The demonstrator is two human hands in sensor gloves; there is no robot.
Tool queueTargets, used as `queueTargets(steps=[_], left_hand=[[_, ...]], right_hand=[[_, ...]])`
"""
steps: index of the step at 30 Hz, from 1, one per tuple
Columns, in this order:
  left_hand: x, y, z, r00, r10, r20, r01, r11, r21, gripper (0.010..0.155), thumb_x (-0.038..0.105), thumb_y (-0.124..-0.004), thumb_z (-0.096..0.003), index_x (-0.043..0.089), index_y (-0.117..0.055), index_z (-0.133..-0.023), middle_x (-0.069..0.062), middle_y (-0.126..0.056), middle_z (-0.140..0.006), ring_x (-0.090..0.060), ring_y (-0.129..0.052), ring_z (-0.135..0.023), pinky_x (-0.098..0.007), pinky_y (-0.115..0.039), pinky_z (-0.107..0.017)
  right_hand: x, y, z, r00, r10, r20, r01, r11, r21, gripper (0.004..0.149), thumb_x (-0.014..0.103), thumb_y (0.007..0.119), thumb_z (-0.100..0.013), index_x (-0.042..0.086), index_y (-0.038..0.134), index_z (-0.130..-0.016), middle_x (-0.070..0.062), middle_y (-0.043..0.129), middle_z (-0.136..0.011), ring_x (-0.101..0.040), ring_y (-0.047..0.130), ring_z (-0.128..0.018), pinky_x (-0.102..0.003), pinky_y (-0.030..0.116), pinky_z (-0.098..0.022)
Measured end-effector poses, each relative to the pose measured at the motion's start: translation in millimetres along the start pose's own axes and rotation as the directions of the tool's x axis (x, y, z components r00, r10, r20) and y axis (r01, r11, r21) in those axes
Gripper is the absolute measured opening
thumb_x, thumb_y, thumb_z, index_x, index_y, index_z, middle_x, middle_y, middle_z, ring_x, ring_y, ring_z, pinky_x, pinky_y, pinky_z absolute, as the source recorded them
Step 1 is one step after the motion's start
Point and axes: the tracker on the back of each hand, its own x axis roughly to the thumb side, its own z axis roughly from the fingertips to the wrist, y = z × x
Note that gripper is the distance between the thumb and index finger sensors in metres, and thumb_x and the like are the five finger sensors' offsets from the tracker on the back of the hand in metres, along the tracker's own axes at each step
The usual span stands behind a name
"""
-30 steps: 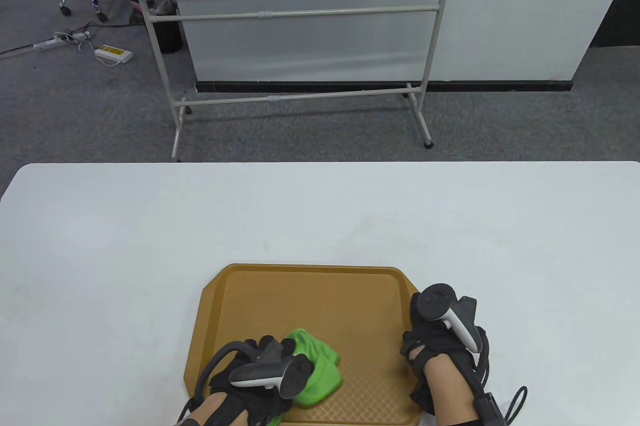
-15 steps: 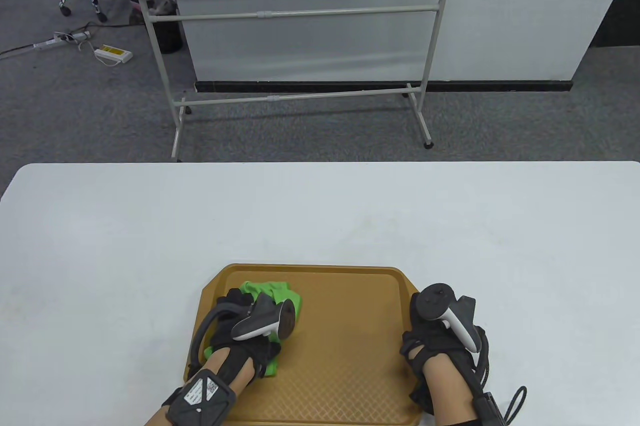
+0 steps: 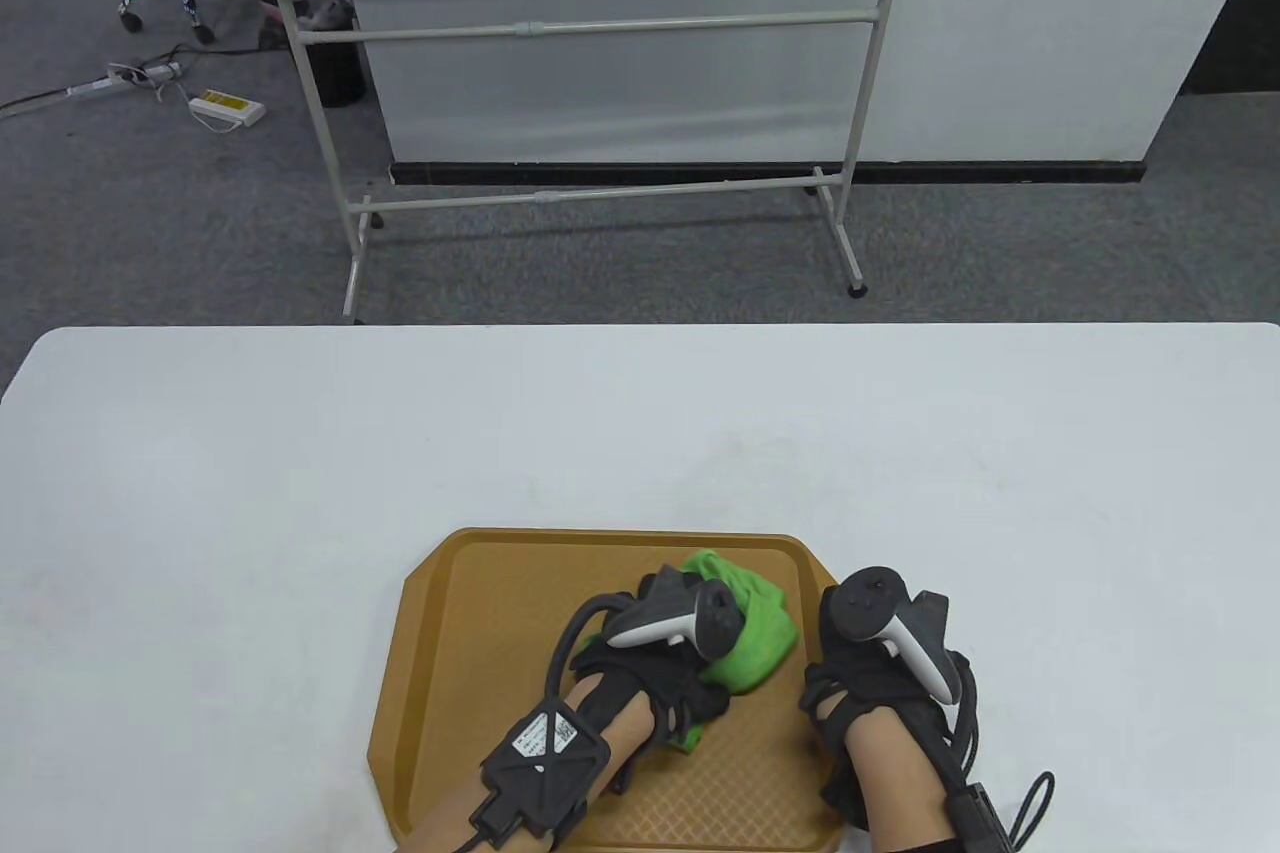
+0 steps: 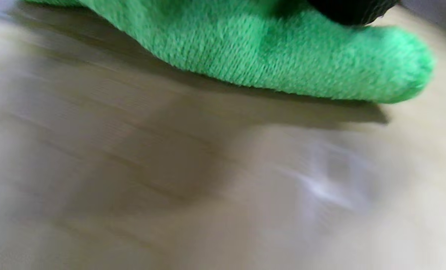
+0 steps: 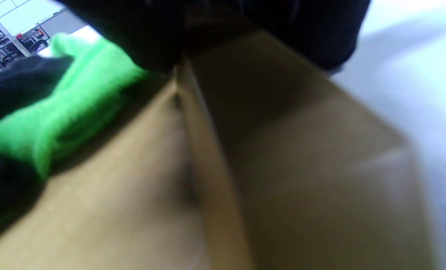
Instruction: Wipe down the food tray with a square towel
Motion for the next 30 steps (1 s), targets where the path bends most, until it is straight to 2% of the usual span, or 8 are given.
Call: queueTargets(steps=[3,5,13,17,22,25,30], left_hand=[[17.0,-8.8,11.9,0.992,-0.105,0.074,0.104,0.994,0.017,0.076,0.065,-0.057,-0.0483,0.048,-0.006,-0.103,-0.005,0.007,-0.112,-0.044,-0.007,-0.106,-0.06,-0.02,-0.074],[18.2,-15.5,20.7,0.988,-0.117,0.099,0.116,0.993,0.016,0.076,0.065,-0.057,-0.0484,0.048,-0.007,-0.103,-0.005,0.007,-0.112,-0.044,-0.007,-0.107,-0.06,-0.02,-0.074],[-4.2,-40.4,62.0,0.986,-0.129,0.11,0.129,0.992,0.005,0.075,0.065,-0.059,-0.0484,0.051,-0.01,-0.103,-0.003,0.004,-0.114,-0.044,-0.011,-0.109,-0.059,-0.022,-0.075],[-18.7,-50.1,86.8,0.981,-0.187,0.054,0.187,0.982,0.004,0.077,0.062,-0.06,-0.0488,0.044,-0.011,-0.105,-0.01,-0.003,-0.116,-0.046,-0.022,-0.11,-0.06,-0.028,-0.076],[-43.4,-57.5,112.3,0.951,-0.298,-0.087,0.3,0.954,0.013,0.081,0.06,-0.061,-0.0477,0.027,-0.018,-0.108,-0.025,-0.024,-0.116,-0.053,-0.045,-0.108,-0.063,-0.041,-0.074],[-63.8,-58.6,115.6,0.927,-0.32,-0.198,0.321,0.947,-0.028,0.085,0.061,-0.059,-0.0468,0.017,-0.02,-0.108,-0.032,-0.032,-0.114,-0.057,-0.052,-0.105,-0.065,-0.045,-0.072],[-96.6,-49.2,106.5,0.939,-0.216,-0.269,0.208,0.976,-0.056,0.086,0.061,-0.059,-0.0471,0.016,-0.018,-0.108,-0.034,-0.029,-0.113,-0.058,-0.049,-0.105,-0.066,-0.043,-0.072]], right_hand=[[0.3,0.1,0.0,1.0,0.0,0.0,0.0,1.0,0.001,0.078,0.034,0.075,-0.048,0.029,0.02,-0.104,-0.01,0.036,-0.114,-0.035,0.071,-0.079,-0.05,0.069,-0.058],[0.4,0.1,0.0,1.0,0.002,0.0,-0.002,1.0,0.002,0.078,0.034,0.075,-0.048,0.029,0.02,-0.104,-0.01,0.036,-0.114,-0.035,0.071,-0.079,-0.05,0.069,-0.058],[-0.5,-0.1,-0.3,1.0,-0.008,0.005,0.008,1.0,0.005,0.078,0.034,0.075,-0.048,0.029,0.02,-0.104,-0.009,0.036,-0.114,-0.034,0.07,-0.079,-0.05,0.069,-0.058],[-0.6,-0.1,-0.1,1.0,-0.011,0.006,0.011,1.0,0.006,0.078,0.034,0.074,-0.048,0.029,0.02,-0.104,-0.01,0.036,-0.114,-0.034,0.07,-0.079,-0.05,0.069,-0.058],[-1.2,-0.3,-0.1,1.0,-0.013,0.006,0.013,1.0,0.006,0.078,0.034,0.074,-0.048,0.029,0.02,-0.104,-0.009,0.037,-0.114,-0.034,0.07,-0.079,-0.05,0.069,-0.058],[-1.3,-0.4,-0.2,1.0,-0.012,0.006,0.012,1.0,0.006,0.078,0.034,0.074,-0.048,0.029,0.02,-0.104,-0.01,0.036,-0.114,-0.034,0.07,-0.079,-0.05,0.069,-0.058],[-1.5,-0.4,0.0,1.0,-0.014,0.005,0.014,1.0,0.005,0.078,0.034,0.074,-0.048,0.03,0.021,-0.104,-0.009,0.036,-0.114,-0.034,0.07,-0.079,-0.05,0.069,-0.058]])
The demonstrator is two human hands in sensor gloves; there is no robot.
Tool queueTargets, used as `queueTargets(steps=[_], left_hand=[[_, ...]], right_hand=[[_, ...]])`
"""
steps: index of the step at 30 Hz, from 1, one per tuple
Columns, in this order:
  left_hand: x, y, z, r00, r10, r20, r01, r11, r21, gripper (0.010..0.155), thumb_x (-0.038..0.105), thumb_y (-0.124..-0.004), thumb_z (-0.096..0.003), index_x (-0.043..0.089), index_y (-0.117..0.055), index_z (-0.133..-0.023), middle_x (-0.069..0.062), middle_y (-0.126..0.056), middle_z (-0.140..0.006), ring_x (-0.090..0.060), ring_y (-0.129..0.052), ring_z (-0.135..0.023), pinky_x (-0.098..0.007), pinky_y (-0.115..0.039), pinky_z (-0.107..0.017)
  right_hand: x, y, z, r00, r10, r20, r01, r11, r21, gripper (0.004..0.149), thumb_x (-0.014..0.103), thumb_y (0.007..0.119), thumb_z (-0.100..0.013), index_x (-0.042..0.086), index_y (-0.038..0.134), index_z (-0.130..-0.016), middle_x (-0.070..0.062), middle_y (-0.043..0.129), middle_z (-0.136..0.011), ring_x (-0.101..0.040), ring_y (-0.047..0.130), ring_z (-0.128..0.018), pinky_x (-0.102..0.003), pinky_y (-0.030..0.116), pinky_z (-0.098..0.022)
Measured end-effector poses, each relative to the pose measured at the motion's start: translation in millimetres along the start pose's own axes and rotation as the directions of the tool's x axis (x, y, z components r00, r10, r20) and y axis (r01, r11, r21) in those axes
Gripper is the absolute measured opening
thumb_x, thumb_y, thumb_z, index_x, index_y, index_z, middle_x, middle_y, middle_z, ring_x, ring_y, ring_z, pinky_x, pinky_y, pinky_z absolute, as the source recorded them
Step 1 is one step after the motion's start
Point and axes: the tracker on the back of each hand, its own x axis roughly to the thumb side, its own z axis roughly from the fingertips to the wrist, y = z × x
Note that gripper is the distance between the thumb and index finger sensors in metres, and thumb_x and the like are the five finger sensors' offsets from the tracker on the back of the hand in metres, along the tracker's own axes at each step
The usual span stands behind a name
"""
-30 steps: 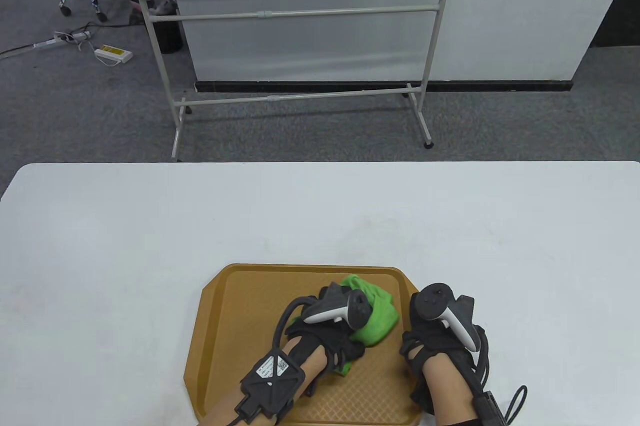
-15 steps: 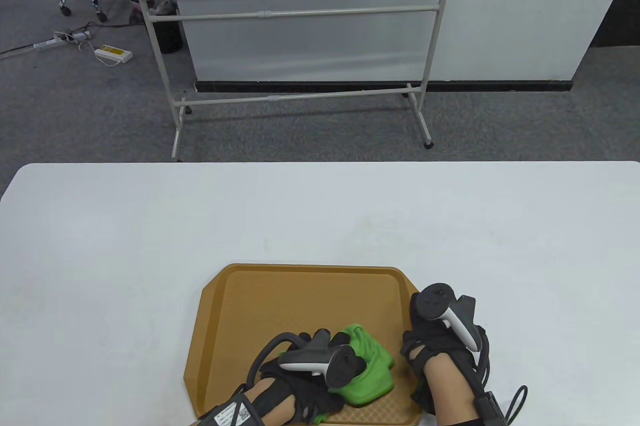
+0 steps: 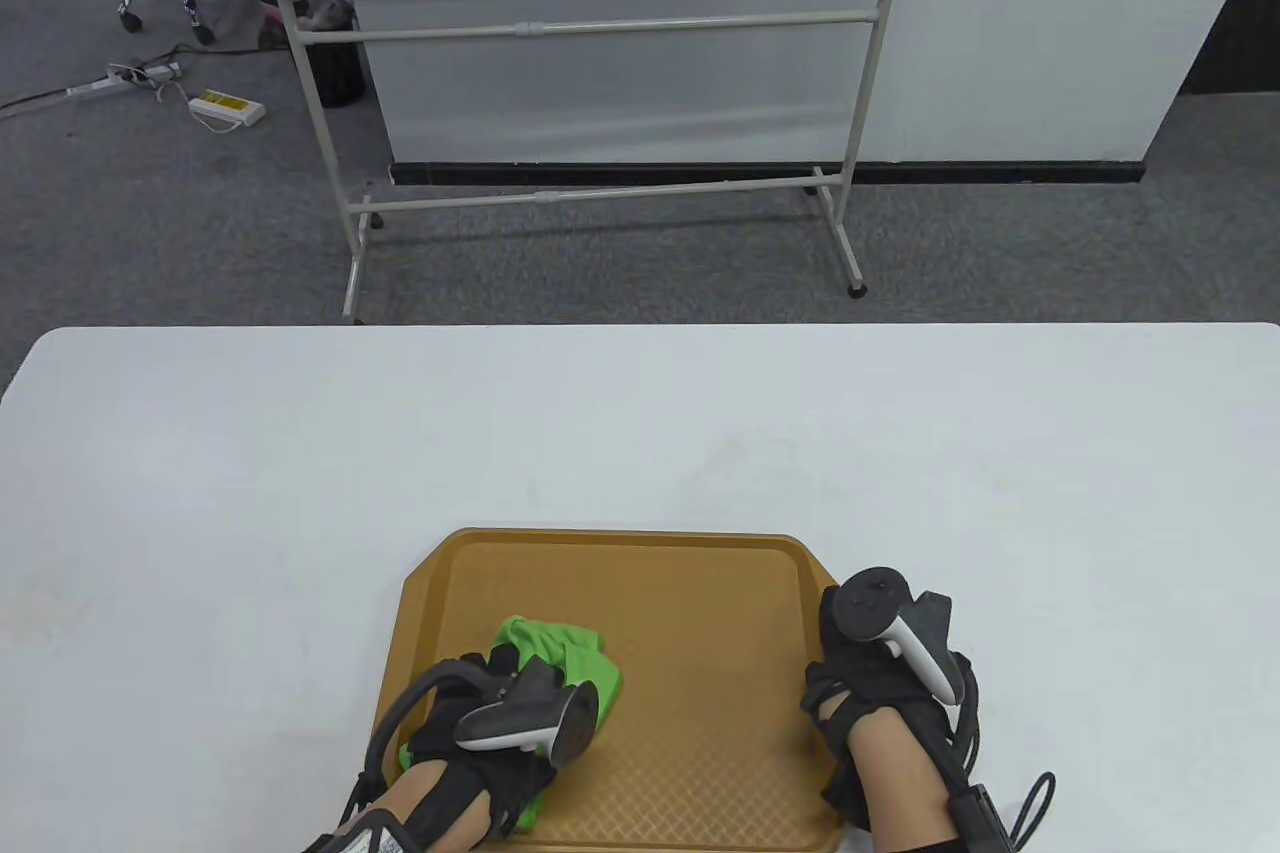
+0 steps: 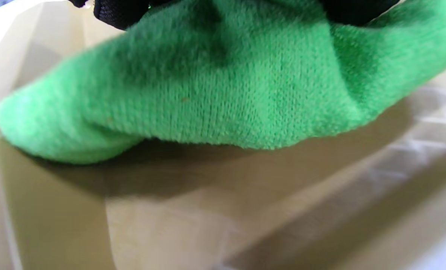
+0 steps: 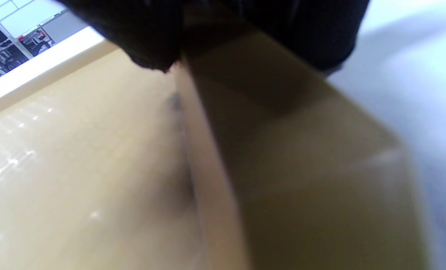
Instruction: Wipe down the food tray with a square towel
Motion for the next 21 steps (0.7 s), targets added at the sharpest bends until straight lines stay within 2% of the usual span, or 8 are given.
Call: queueTargets(steps=[4,10,15,21], left_hand=[[-14.0,8.9,-19.7,0.994,0.09,-0.057,-0.09,0.996,-0.011,0.087,0.061,-0.059,-0.0468,0.016,-0.017,-0.107,-0.034,-0.027,-0.112,-0.059,-0.047,-0.104,-0.067,-0.041,-0.072],[-19.2,22.6,-45.2,0.975,0.202,-0.097,-0.204,0.979,-0.01,0.086,0.062,-0.059,-0.0469,0.02,-0.013,-0.107,-0.032,-0.018,-0.112,-0.06,-0.041,-0.104,-0.067,-0.037,-0.072],[-10.9,34.6,-63.8,0.955,0.279,-0.099,-0.281,0.96,-0.008,0.084,0.062,-0.057,-0.0481,0.026,-0.008,-0.106,-0.025,-0.007,-0.113,-0.06,-0.031,-0.105,-0.067,-0.031,-0.073],[15.5,51.4,-82.0,0.938,0.342,-0.062,-0.343,0.939,-0.003,0.081,0.062,-0.055,-0.0489,0.033,-0.004,-0.105,-0.018,0.003,-0.113,-0.057,-0.02,-0.106,-0.066,-0.024,-0.073]], right_hand=[[0.1,-0.1,-0.1,1.0,0.002,-0.001,-0.002,1.0,-0.001,0.078,0.034,0.074,-0.048,0.029,0.02,-0.104,-0.009,0.037,-0.114,-0.034,0.07,-0.079,-0.05,0.069,-0.058],[0.4,-0.4,-0.3,1.0,0.008,-0.003,-0.008,1.0,0.0,0.078,0.034,0.074,-0.048,0.029,0.02,-0.104,-0.01,0.036,-0.114,-0.034,0.07,-0.079,-0.05,0.069,-0.058],[0.6,-0.4,-0.1,1.0,0.011,-0.004,-0.011,1.0,-0.001,0.078,0.034,0.074,-0.048,0.029,0.02,-0.104,-0.01,0.036,-0.114,-0.035,0.071,-0.079,-0.05,0.069,-0.058],[0.5,-0.2,-0.1,1.0,0.008,-0.002,-0.008,1.0,-0.002,0.078,0.034,0.074,-0.048,0.029,0.02,-0.104,-0.011,0.036,-0.114,-0.034,0.07,-0.079,-0.05,0.069,-0.058]])
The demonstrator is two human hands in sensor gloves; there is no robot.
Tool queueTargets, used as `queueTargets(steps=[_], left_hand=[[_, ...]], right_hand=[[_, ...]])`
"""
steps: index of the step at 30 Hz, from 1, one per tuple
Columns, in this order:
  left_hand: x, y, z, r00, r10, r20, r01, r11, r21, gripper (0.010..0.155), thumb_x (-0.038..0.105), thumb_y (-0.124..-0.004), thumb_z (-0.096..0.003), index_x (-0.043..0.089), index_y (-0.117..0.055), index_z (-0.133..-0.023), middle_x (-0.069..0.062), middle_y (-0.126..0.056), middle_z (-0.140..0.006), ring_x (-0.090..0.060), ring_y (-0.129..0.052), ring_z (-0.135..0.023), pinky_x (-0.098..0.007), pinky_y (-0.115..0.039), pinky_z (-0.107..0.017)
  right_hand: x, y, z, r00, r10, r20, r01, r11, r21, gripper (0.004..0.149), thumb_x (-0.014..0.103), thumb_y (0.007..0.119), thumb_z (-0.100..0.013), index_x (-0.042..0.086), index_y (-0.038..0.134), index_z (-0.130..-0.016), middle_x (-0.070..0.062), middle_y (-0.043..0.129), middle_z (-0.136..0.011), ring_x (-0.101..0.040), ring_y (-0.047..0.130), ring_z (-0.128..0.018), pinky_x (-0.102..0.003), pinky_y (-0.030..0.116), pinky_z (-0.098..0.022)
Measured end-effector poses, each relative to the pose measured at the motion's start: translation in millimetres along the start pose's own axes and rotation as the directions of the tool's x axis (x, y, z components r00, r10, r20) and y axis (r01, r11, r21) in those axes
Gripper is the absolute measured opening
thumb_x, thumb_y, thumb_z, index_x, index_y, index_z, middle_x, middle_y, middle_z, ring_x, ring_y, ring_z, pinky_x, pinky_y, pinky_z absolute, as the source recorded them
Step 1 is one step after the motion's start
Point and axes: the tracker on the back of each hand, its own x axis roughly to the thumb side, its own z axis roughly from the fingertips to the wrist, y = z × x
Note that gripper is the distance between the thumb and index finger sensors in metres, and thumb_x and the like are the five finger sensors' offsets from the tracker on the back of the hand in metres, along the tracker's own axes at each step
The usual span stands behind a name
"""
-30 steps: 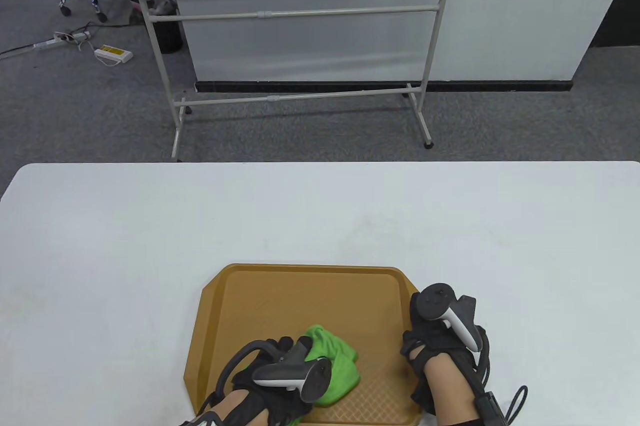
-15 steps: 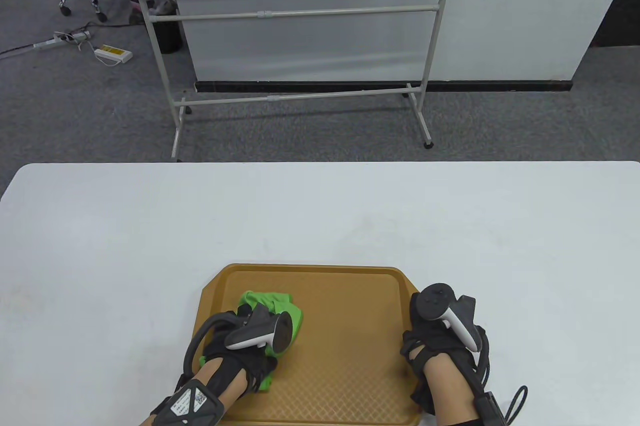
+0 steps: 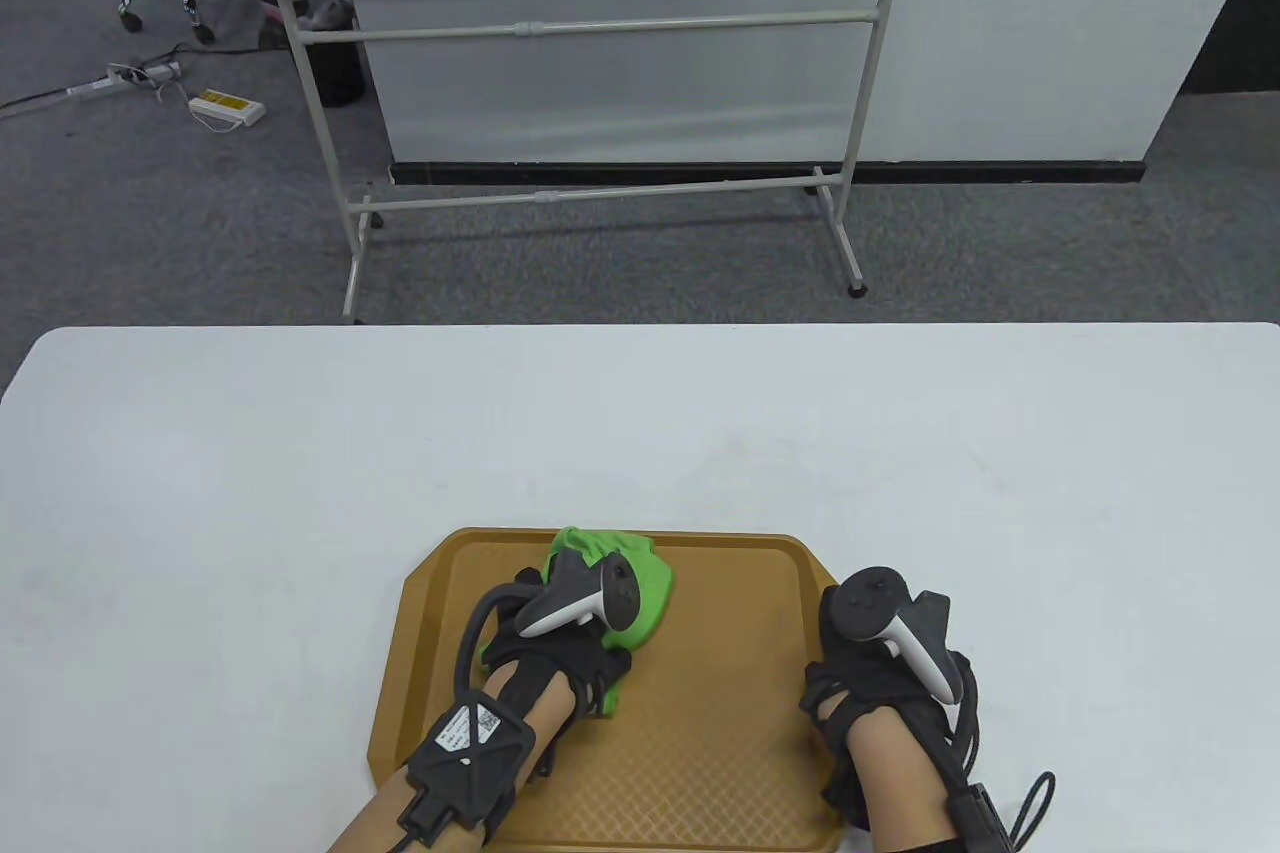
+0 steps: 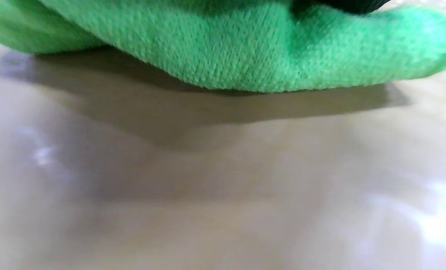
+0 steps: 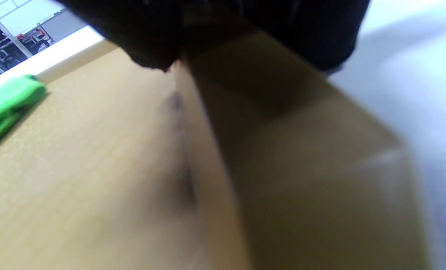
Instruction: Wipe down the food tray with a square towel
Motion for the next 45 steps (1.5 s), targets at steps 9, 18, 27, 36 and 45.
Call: queueTargets(steps=[9,18,27,36,45], left_hand=[[51.9,-4.2,2.0,0.982,-0.043,0.182,0.048,0.999,-0.022,0.078,0.063,-0.056,-0.049,0.044,-0.002,-0.102,-0.007,0.011,-0.112,-0.049,-0.007,-0.106,-0.063,-0.017,-0.073],[66.2,-29.0,42.9,0.911,-0.214,0.354,0.21,0.976,0.049,0.076,0.063,-0.059,-0.0485,0.048,-0.008,-0.103,-0.004,0.005,-0.115,-0.051,-0.015,-0.108,-0.064,-0.024,-0.075],[24.9,-32.7,87.3,0.906,-0.27,0.326,0.203,0.953,0.224,0.065,0.044,-0.078,-0.0491,0.05,-0.044,-0.105,0.001,-0.039,-0.12,-0.038,-0.069,-0.097,-0.052,-0.063,-0.066],[-99.0,-0.4,138.0,0.969,0.071,0.238,-0.165,0.901,0.402,0.059,0.041,-0.079,-0.0504,0.045,-0.057,-0.105,-0.004,-0.06,-0.117,-0.039,-0.083,-0.09,-0.051,-0.07,-0.06],[-229.8,-14.6,133.7,0.928,0.341,-0.152,-0.195,0.79,0.581,0.059,0.04,-0.079,-0.0513,0.044,-0.057,-0.106,-0.001,-0.055,-0.119,-0.043,-0.074,-0.098,-0.055,-0.064,-0.065]], right_hand=[[0.0,0.2,-0.1,1.0,0.0,0.003,0.0,1.0,0.0,0.077,0.035,0.074,-0.049,0.029,0.02,-0.104,-0.011,0.036,-0.114,-0.034,0.07,-0.079,-0.05,0.069,-0.058],[-0.3,0.5,0.2,1.0,-0.005,0.008,0.005,1.0,0.0,0.077,0.035,0.074,-0.049,0.03,0.02,-0.104,-0.01,0.036,-0.114,-0.034,0.07,-0.079,-0.05,0.068,-0.058],[-0.9,1.1,0.5,1.0,-0.007,0.007,0.007,1.0,-0.006,0.077,0.035,0.074,-0.049,0.03,0.021,-0.104,-0.009,0.036,-0.114,-0.034,0.07,-0.079,-0.05,0.068,-0.058],[-1.0,1.4,1.2,1.0,-0.002,-0.003,0.002,1.0,-0.017,0.077,0.035,0.073,-0.049,0.03,0.02,-0.104,-0.009,0.036,-0.114,-0.034,0.07,-0.079,-0.05,0.068,-0.058],[-0.3,1.8,0.9,1.0,0.009,0.0,-0.009,1.0,-0.011,0.077,0.038,0.073,-0.049,0.03,0.019,-0.104,-0.008,0.036,-0.114,-0.034,0.069,-0.079,-0.05,0.068,-0.057]])
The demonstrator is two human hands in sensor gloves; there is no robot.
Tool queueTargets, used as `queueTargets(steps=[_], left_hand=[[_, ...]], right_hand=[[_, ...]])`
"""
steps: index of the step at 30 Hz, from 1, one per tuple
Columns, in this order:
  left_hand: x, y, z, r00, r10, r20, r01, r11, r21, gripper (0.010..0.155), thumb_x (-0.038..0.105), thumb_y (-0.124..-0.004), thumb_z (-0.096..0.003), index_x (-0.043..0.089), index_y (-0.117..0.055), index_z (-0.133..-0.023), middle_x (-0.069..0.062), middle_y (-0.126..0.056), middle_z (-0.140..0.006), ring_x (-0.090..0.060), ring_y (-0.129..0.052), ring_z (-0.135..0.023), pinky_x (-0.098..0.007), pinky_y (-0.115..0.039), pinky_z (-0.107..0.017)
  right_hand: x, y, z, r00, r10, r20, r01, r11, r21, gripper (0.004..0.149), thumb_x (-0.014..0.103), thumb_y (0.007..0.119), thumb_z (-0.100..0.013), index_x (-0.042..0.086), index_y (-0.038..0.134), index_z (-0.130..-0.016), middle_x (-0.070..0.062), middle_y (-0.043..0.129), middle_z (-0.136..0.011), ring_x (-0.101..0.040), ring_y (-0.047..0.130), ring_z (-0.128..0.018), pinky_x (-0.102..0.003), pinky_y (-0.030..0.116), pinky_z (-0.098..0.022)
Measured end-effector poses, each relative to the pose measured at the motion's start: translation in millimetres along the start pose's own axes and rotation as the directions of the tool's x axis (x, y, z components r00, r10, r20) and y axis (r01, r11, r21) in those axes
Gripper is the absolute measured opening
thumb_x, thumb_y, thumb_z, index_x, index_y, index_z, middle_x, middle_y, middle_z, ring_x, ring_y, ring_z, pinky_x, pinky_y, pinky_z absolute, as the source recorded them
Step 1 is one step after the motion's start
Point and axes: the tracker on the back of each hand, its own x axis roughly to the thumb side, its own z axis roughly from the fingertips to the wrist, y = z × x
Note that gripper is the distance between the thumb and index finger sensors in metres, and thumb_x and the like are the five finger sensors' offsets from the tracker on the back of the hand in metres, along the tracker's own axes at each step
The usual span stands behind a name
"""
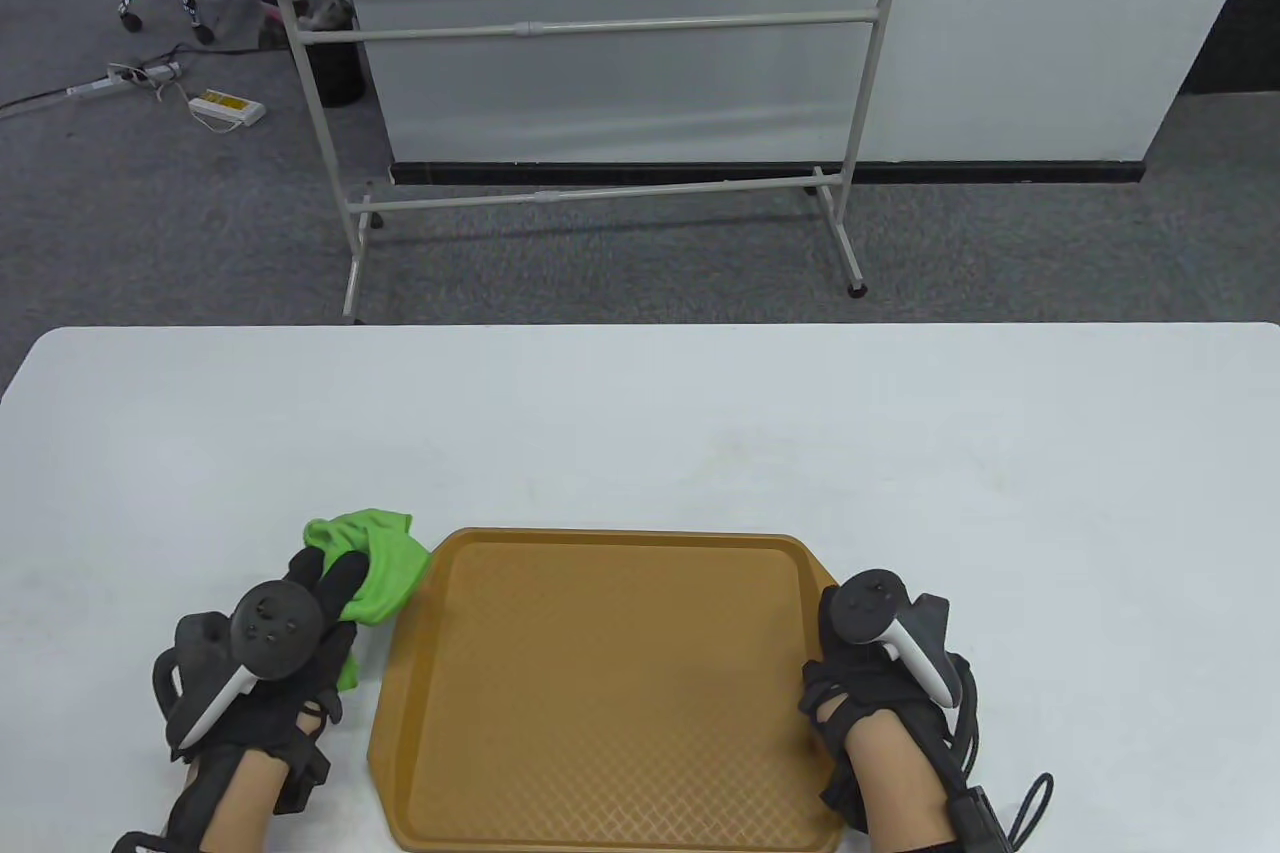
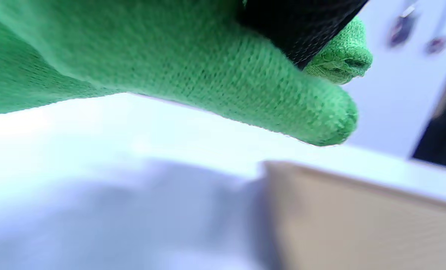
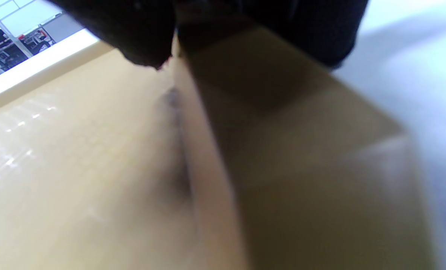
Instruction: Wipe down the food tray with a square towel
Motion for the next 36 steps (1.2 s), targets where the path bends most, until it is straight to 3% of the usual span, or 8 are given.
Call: queueTargets(steps=[4,7,8,13,19,27,32,36], left_hand=[[-27.5,-47.3,-21.5,0.992,-0.089,-0.092,0.065,0.969,-0.239,0.063,0.047,-0.074,-0.0509,0.043,-0.047,-0.108,-0.002,-0.042,-0.121,-0.044,-0.049,-0.108,-0.059,-0.049,-0.073],[-44.7,-82.8,-26.1,0.994,-0.027,-0.108,-0.035,0.846,-0.533,0.085,0.071,-0.055,-0.0455,0.043,0.004,-0.099,0.003,0.017,-0.108,-0.045,0.006,-0.102,-0.064,-0.013,-0.071],[-49.8,-87.5,-27.8,0.991,0.01,-0.135,-0.085,0.824,-0.56,0.086,0.074,-0.05,-0.0443,0.045,0.013,-0.095,0.003,0.028,-0.101,-0.044,0.017,-0.096,-0.064,-0.005,-0.068],[-45.7,-87.3,-28.9,0.988,0.0,-0.153,-0.08,0.851,-0.518,0.087,0.073,-0.051,-0.0435,0.043,0.01,-0.096,-0.001,0.026,-0.101,-0.046,0.016,-0.097,-0.066,-0.005,-0.068],[-56.7,-78.8,-28.6,0.962,0.195,-0.188,-0.264,0.831,-0.489,0.084,0.07,-0.057,-0.0447,0.043,-0.003,-0.103,0.003,0.018,-0.108,-0.045,0.013,-0.099,-0.065,-0.003,-0.067],[-86.9,-41.2,-21.7,0.745,0.617,-0.254,-0.666,0.711,-0.227,0.076,0.064,-0.06,-0.0473,0.035,-0.034,-0.112,0.0,-0.016,-0.121,-0.048,-0.003,-0.104,-0.064,-0.012,-0.069],[-85.9,-8.3,-8.3,0.717,0.687,-0.119,-0.696,0.714,-0.07,0.075,0.063,-0.061,-0.0482,0.032,-0.038,-0.112,0.002,-0.02,-0.121,-0.045,-0.006,-0.105,-0.062,-0.015,-0.07],[-61.6,16.3,5.0,0.727,0.666,0.166,-0.681,0.731,0.049,0.073,0.062,-0.061,-0.0495,0.032,-0.037,-0.112,0.003,-0.019,-0.121,-0.039,-0.007,-0.105,-0.059,-0.016,-0.071]], right_hand=[[1.8,1.3,0.2,1.0,0.002,-0.013,-0.002,1.0,-0.008,0.078,0.04,0.073,-0.049,0.03,0.018,-0.104,-0.01,0.035,-0.114,-0.035,0.069,-0.079,-0.05,0.067,-0.058],[1.2,1.7,0.3,1.0,-0.002,-0.011,0.002,1.0,-0.01,0.078,0.041,0.073,-0.049,0.03,0.018,-0.105,-0.009,0.035,-0.114,-0.034,0.068,-0.079,-0.05,0.067,-0.058],[1.1,1.8,0.1,1.0,-0.004,-0.007,0.004,1.0,-0.009,0.078,0.041,0.073,-0.049,0.031,0.018,-0.104,-0.009,0.034,-0.114,-0.034,0.068,-0.079,-0.049,0.067,-0.058],[-0.4,1.4,-0.4,1.0,-0.006,0.013,0.006,1.0,0.002,0.078,0.041,0.073,-0.049,0.031,0.018,-0.105,-0.009,0.034,-0.114,-0.034,0.068,-0.078,-0.048,0.067,-0.057],[-1.6,1.4,-0.4,1.0,-0.01,0.022,0.009,1.0,0.009,0.078,0.043,0.072,-0.05,0.031,0.018,-0.105,-0.01,0.033,-0.114,-0.034,0.068,-0.079,-0.048,0.067,-0.058],[-8.5,-1.4,1.6,0.996,-0.077,0.04,0.075,0.996,0.054,0.079,0.05,0.071,-0.05,0.032,0.019,-0.106,-0.013,0.028,-0.115,-0.035,0.061,-0.086,-0.049,0.064,-0.06],[-9.0,-6.5,8.0,0.993,-0.104,0.065,0.102,0.994,0.026,0.079,0.052,0.071,-0.05,0.03,0.024,-0.109,-0.013,0.011,-0.115,-0.044,0.031,-0.102,-0.059,0.052,-0.068],[3.6,-17.2,22.4,0.982,-0.083,0.17,0.101,0.99,-0.098,0.079,0.053,0.071,-0.05,0.029,0.025,-0.11,-0.014,0.006,-0.114,-0.044,0.014,-0.103,-0.063,0.043,-0.07]])
